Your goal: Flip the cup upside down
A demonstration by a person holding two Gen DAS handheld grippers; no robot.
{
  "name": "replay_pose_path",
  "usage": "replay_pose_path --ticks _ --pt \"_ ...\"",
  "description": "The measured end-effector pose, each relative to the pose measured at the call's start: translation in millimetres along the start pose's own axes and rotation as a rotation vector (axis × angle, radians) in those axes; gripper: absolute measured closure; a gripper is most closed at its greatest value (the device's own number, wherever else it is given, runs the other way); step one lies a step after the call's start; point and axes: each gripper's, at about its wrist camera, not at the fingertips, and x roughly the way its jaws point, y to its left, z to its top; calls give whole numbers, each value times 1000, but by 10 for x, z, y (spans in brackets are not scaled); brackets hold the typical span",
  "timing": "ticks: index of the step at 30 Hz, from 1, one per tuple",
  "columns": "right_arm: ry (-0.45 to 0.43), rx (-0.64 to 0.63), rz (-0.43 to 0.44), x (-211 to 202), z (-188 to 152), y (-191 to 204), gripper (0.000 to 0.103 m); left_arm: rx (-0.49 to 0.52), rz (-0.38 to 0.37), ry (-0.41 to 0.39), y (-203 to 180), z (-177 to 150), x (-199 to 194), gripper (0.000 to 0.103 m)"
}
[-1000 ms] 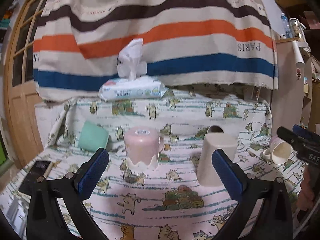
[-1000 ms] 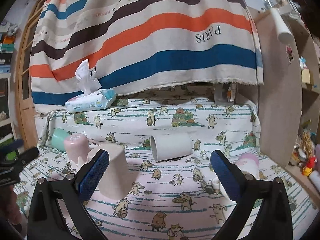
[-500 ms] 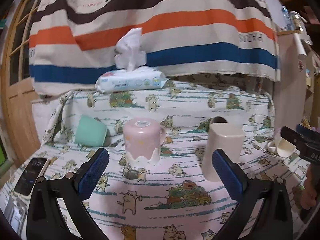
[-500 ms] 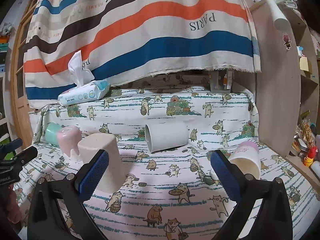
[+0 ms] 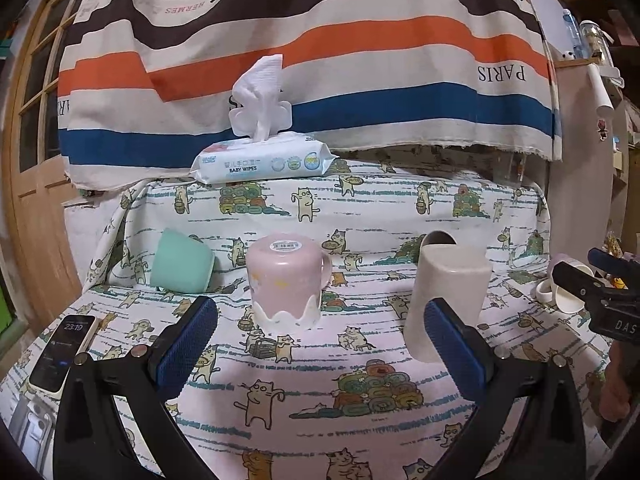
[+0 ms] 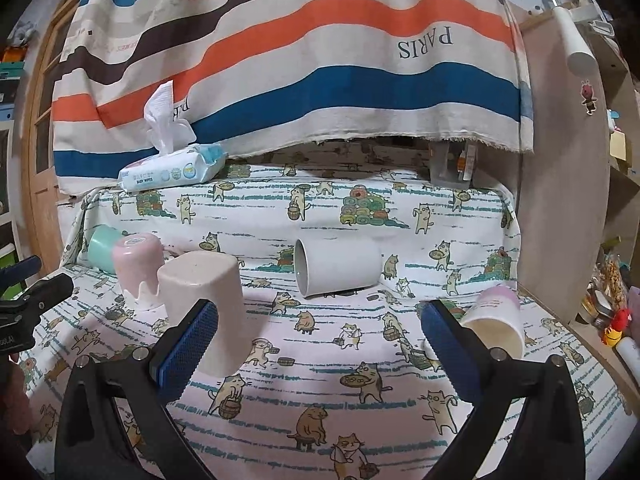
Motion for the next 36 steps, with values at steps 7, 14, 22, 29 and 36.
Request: replay_pose_path --ticks 7,14,22,29,36 --pt "-2 -1 1 1 10 1 1 -3 29 14 4 3 18 0" --pt "1 -7 13 8 6 11 1 0 24 12 19 3 29 0" --pt "0 -8 13 11 5 17 1 -5 38 4 22 0 -6 0" --pt "0 -10 12 19 -2 16 1 -11 52 5 42 3 -24 0" --pt "-4 -8 11 9 -5 10 1 -8 51 7 64 9 -19 0"
